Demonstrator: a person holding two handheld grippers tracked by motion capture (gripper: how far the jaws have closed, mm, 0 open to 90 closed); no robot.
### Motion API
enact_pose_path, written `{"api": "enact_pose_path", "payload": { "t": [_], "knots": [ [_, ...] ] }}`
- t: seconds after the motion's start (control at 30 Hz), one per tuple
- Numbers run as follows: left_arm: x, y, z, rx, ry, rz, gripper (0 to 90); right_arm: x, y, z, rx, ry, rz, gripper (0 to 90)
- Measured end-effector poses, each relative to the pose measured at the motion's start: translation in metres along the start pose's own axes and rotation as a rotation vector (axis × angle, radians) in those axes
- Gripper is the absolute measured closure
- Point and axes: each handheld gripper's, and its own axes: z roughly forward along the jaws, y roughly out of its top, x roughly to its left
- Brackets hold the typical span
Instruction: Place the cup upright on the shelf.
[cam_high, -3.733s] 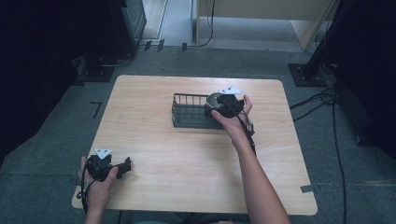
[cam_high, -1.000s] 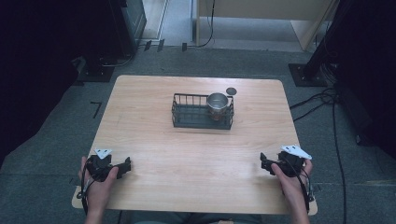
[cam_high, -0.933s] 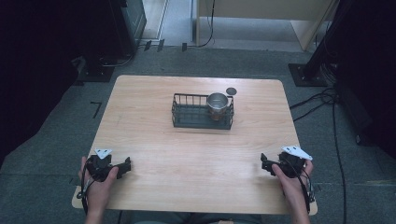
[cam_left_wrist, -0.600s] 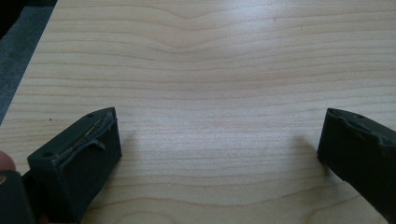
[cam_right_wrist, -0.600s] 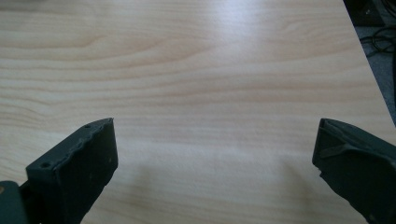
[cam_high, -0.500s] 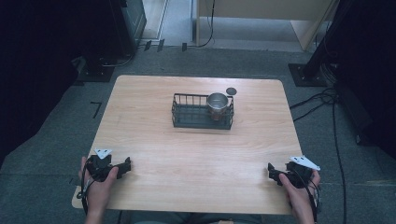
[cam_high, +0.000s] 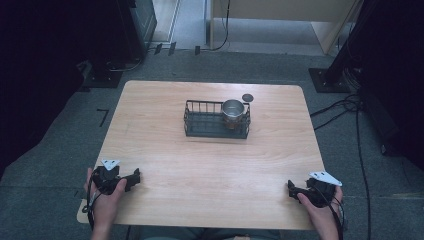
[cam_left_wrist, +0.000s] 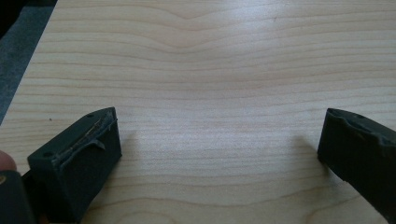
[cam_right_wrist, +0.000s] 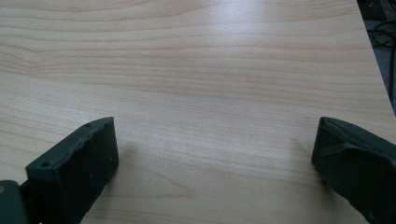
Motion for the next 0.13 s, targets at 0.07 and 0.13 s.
{"api": "enact_pose_path", "payload": {
  "t": [0.07, 0.13],
  "knots": [
    [0.0, 0.0, 0.0, 0.0, 0.0, 0.0, 0.0, 0.0, 0.0, 0.0, 0.0, 0.001, 0.0, 0.0],
    [0.0, 0.0, 0.0, 0.0, 0.0, 0.0, 0.0, -0.0001, 0.0, 0.0, 0.0, 0.001, 0.0, 0.0]
  ]
}}
